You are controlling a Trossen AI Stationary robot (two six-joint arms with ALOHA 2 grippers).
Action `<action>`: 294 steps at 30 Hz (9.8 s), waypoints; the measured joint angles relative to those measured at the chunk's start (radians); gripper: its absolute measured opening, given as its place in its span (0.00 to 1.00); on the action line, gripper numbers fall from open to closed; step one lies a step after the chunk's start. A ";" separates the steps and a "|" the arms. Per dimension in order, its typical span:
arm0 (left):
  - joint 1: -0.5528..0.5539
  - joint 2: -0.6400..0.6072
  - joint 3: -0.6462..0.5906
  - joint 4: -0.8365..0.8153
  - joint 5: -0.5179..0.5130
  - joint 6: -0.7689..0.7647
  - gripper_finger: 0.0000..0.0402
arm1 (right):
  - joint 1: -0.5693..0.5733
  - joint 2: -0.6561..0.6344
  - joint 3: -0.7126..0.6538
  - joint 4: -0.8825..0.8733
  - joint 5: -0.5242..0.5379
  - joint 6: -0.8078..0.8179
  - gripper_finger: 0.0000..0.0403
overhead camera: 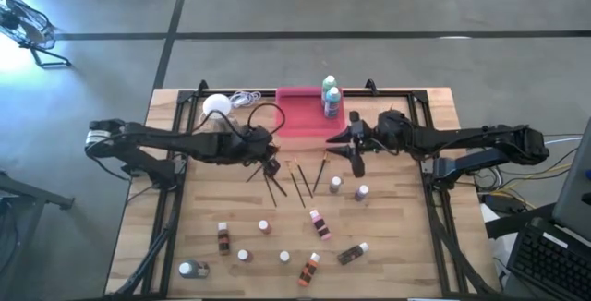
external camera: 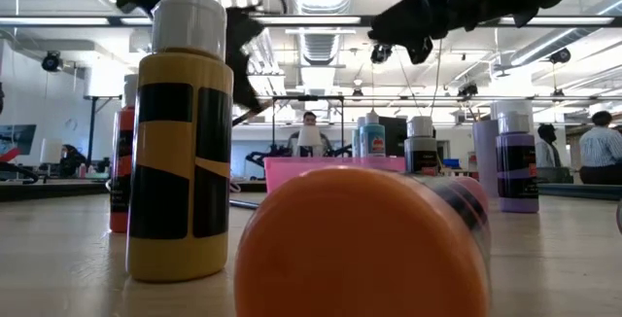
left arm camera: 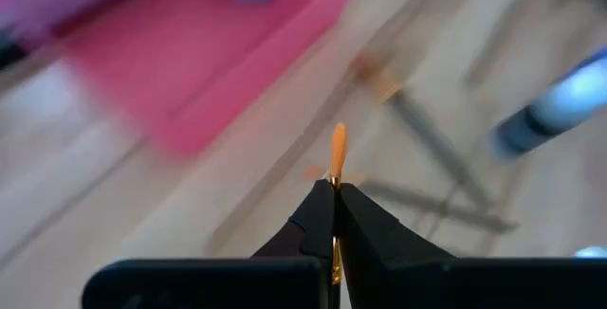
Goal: Pick & Place Paint Supplies
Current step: Put the black gold paint brush into the violet cup
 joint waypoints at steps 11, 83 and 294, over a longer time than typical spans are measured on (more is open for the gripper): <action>0.000 0.012 -0.001 0.427 0.161 0.196 0.03 | 0.028 0.040 0.006 0.109 -0.008 -0.021 0.18; 0.004 0.205 0.153 0.649 0.297 0.457 0.03 | 0.047 0.040 0.006 0.176 -0.004 -0.009 0.02; 0.004 -0.127 -0.309 -0.109 -0.015 -0.809 0.57 | 0.056 -0.099 0.145 -0.357 0.101 -0.149 0.11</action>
